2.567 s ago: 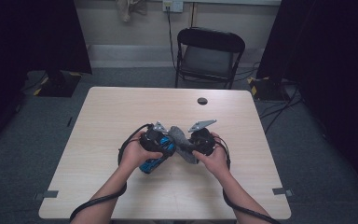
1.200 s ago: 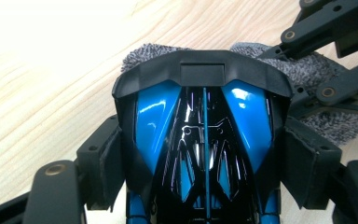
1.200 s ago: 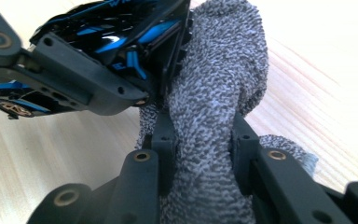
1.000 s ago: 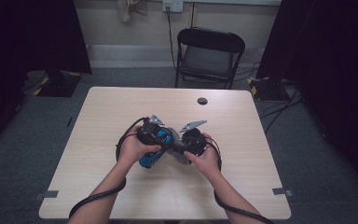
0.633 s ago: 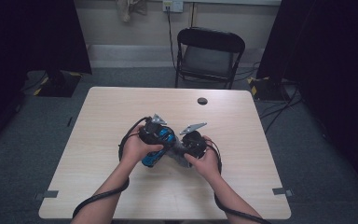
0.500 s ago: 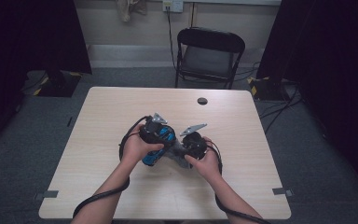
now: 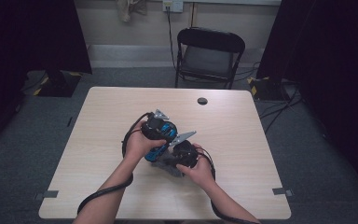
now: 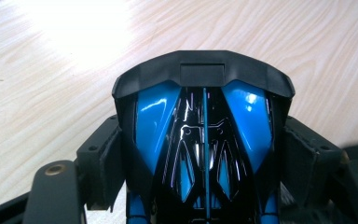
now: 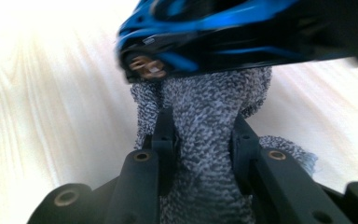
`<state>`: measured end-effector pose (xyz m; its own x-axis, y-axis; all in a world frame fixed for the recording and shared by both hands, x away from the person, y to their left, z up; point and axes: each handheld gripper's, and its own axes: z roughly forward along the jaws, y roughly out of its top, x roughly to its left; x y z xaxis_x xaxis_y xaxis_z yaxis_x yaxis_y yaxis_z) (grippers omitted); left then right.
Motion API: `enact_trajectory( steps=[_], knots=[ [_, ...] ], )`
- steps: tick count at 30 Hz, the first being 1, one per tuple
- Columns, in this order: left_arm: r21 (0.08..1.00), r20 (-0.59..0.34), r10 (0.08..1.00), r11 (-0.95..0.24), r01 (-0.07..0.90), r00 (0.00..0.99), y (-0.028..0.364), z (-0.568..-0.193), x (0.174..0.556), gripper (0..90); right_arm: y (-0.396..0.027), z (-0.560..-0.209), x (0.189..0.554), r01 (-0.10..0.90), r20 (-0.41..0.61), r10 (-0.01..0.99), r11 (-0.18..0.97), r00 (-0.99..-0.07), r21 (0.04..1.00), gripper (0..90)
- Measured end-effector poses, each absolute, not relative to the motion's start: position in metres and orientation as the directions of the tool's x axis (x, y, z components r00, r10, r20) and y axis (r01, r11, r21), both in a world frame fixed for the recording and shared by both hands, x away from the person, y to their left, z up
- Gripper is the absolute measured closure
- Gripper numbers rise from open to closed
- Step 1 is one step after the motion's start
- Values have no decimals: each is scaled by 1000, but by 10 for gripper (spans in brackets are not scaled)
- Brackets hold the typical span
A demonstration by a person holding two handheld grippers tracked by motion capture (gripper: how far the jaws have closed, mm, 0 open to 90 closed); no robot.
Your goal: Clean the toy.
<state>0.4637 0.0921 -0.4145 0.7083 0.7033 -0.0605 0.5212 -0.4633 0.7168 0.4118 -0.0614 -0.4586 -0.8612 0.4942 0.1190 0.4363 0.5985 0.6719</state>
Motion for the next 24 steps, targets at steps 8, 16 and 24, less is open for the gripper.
enact_trajectory(
  steps=[8,16,24],
  knots=[
    [718,-77,696,-458,524,714,95,-412,460,256,-68,-463,411,443,119,498,605,-859,661,705],
    [715,-97,665,-471,516,740,97,-409,448,256,-115,-448,439,522,112,671,448,-733,726,705],
    [707,-109,662,-473,526,742,93,-415,448,256,-108,-440,442,505,120,645,454,-754,734,705]
  ],
)
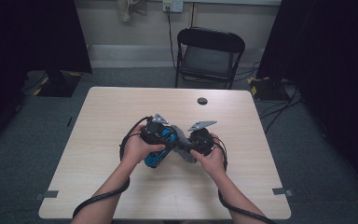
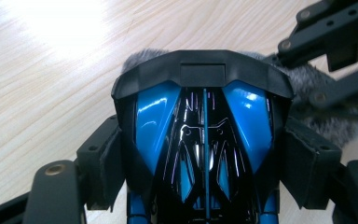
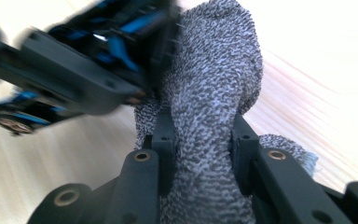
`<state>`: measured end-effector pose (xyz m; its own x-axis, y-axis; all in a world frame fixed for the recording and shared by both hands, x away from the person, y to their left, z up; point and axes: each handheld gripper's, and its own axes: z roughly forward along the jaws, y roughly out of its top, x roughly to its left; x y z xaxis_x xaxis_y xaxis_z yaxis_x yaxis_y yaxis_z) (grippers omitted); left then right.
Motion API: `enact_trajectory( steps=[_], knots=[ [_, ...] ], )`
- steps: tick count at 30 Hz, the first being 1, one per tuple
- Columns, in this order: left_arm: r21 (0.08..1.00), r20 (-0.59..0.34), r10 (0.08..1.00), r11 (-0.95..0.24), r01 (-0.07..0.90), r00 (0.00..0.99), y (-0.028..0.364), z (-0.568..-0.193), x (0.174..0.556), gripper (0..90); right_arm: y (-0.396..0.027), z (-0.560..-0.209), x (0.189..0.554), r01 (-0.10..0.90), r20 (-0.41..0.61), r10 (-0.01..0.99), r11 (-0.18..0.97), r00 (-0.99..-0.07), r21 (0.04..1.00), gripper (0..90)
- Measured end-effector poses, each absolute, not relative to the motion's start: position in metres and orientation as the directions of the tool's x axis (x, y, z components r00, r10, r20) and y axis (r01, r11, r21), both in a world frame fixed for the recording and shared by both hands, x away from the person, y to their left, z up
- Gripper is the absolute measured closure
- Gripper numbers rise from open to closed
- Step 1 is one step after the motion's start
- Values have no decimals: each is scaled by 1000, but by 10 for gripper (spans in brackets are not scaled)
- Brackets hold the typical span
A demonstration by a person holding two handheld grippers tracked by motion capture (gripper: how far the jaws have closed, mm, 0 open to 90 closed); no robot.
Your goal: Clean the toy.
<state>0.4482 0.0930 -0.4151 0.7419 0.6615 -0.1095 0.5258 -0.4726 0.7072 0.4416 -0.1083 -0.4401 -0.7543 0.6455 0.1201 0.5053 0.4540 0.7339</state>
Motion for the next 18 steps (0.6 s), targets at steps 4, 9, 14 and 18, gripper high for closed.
enact_trajectory(
  steps=[4,9,14,18],
  knots=[
    [705,-116,664,-469,532,739,93,-416,450,256,-101,-444,437,495,129,624,460,-771,737,706],
    [699,-108,670,-475,535,735,94,-416,451,256,-99,-449,434,502,145,615,461,-775,732,706],
    [703,-99,679,-469,535,727,92,-416,454,256,-92,-452,430,496,152,594,473,-790,728,706],
    [715,-111,687,-447,538,718,92,-414,457,256,-84,-456,424,486,165,559,495,-813,720,706]
  ],
)
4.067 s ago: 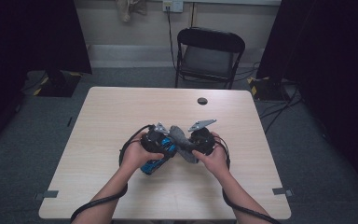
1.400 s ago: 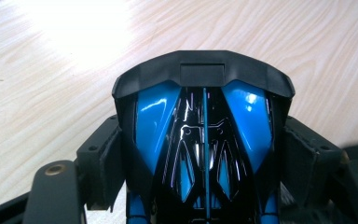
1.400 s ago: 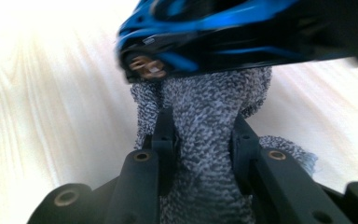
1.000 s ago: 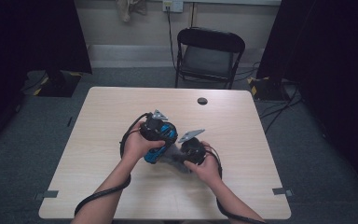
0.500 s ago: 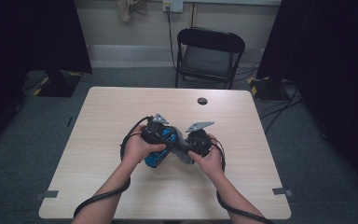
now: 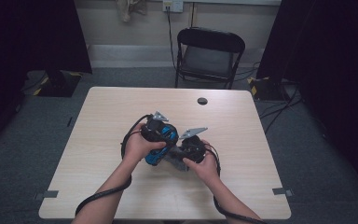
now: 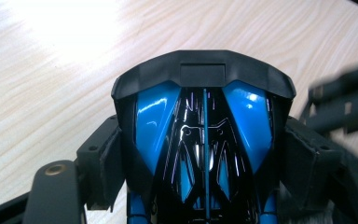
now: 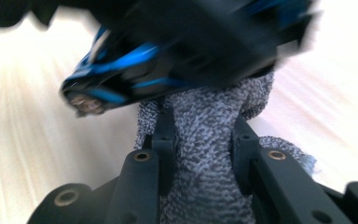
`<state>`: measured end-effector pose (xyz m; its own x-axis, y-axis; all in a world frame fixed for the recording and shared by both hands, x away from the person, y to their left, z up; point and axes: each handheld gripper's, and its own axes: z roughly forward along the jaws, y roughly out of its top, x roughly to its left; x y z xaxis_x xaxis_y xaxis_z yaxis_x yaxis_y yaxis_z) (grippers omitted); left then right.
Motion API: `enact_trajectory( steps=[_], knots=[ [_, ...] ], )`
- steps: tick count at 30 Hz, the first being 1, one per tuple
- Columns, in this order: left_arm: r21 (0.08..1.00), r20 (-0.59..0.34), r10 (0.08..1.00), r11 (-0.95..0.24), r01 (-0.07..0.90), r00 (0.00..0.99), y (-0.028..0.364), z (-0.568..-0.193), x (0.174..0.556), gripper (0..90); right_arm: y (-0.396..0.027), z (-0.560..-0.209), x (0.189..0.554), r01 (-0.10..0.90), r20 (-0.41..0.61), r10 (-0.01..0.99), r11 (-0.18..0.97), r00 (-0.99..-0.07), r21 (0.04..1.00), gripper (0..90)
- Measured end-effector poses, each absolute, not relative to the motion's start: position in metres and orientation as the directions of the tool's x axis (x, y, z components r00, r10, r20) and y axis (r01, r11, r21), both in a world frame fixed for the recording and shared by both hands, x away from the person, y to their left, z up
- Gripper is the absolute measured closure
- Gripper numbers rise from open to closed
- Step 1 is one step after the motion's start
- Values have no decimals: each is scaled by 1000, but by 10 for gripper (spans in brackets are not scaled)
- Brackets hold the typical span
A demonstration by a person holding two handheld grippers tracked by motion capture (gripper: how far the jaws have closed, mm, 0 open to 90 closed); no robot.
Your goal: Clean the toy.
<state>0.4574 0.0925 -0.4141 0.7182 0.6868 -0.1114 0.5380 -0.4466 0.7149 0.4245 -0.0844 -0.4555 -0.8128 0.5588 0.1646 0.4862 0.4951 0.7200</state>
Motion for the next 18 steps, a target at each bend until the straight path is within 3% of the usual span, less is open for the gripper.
enact_trajectory(
  steps=[11,14,18],
  knots=[
    [725,-97,717,-424,542,690,99,-410,463,256,-66,-466,407,446,176,473,552,-863,704,706],
    [721,-86,712,-439,537,697,101,-409,460,256,-70,-465,410,443,136,499,574,-856,688,706],
    [718,-96,695,-448,533,712,102,-408,452,256,-95,-458,427,498,133,596,504,-792,705,706]
  ],
)
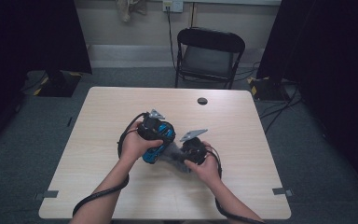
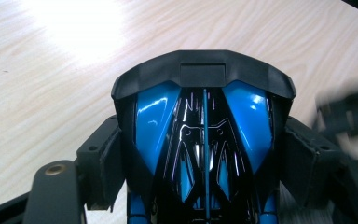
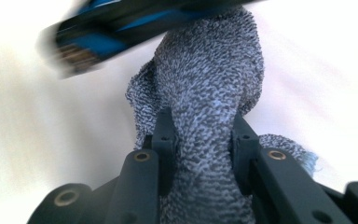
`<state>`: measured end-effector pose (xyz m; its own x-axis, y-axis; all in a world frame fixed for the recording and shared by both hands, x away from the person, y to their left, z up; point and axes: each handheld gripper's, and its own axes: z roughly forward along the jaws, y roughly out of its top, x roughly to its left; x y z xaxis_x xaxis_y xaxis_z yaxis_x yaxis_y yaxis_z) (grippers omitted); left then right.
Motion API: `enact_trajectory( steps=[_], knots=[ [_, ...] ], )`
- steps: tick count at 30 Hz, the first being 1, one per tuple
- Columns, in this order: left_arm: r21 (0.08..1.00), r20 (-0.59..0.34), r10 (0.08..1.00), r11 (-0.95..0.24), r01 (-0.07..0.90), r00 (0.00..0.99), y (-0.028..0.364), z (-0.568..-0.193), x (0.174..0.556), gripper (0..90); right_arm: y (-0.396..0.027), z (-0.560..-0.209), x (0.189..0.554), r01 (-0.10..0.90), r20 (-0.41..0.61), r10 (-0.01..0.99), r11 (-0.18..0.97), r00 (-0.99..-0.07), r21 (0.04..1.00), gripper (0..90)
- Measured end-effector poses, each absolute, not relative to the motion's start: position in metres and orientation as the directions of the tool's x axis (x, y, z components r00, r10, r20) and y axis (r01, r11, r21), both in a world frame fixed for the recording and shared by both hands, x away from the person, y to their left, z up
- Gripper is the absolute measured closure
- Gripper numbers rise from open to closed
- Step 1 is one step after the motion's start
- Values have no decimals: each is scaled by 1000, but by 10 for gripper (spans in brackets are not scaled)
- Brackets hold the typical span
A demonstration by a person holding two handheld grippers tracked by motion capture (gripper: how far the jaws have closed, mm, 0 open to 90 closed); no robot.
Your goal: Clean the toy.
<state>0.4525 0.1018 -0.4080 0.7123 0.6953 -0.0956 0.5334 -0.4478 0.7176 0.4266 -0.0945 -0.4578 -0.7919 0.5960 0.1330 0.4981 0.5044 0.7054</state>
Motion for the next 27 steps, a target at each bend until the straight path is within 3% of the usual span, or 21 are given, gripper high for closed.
enact_trajectory(
  steps=[4,27],
  knots=[
    [716,-120,688,-439,542,716,98,-413,450,256,-106,-446,438,501,123,635,461,-763,733,705],
    [728,-110,758,-379,572,642,105,-415,470,256,-63,-469,409,410,179,408,596,-895,691,705]
  ],
)
